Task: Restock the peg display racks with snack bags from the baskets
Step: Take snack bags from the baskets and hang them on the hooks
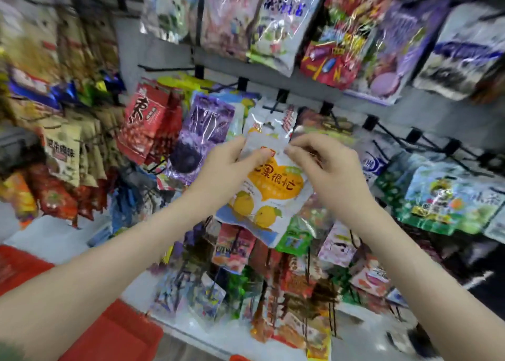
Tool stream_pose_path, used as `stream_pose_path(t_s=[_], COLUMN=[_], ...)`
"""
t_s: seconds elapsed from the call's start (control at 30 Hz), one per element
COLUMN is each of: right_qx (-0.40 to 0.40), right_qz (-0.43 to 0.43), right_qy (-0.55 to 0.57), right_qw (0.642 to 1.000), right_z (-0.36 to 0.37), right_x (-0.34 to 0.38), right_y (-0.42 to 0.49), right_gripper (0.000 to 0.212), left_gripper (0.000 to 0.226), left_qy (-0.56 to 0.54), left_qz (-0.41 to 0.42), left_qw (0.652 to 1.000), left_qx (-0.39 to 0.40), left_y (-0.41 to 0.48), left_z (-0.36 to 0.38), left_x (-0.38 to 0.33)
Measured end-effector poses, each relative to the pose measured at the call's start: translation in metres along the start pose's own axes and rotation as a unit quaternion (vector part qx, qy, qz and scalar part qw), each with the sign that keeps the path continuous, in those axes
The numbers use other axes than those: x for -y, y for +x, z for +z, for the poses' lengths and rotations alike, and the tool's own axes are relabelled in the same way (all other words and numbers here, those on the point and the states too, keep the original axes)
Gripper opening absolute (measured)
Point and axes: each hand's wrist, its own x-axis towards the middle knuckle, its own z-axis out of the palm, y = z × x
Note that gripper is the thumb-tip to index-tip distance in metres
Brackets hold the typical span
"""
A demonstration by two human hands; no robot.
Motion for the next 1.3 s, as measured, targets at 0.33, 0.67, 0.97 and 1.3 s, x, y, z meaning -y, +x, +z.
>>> stream_pose_path(t_s=[0.33,0.67,0.97,1.3], right_qx=[-0.103,-0.285,-0.445,-0.526], right_qz=[0.008,0.035,0.092,0.136], right_qy=[0.13,0.121,0.037,-0.104], right_qw=[0.986,0.95,0.89,0.833], right_z=[-0.076,-0.126,-0.199,-0.264], right_x=[0.017,-0.037,-0.096,-0.126], right_y=[0.073,0.107,0.089,0.076], right_gripper=[0.009,0.008,0.019,0.01], left_gripper=[0.013,0.026,0.049,0.057], left_qy=[0.003,0.201,0.309,0.394], left_qz=[0.137,0.322,0.613,0.618], left_qw=[0.99,0.923,0.726,0.675], left_qx=[-0.016,0.065,0.042,0.083], left_y=[0.069,0.163,0.217,0.243], left_z=[0.032,0.085,0.159,0.251], left_x=[-0.09,-0.11,-0.092,-0.08])
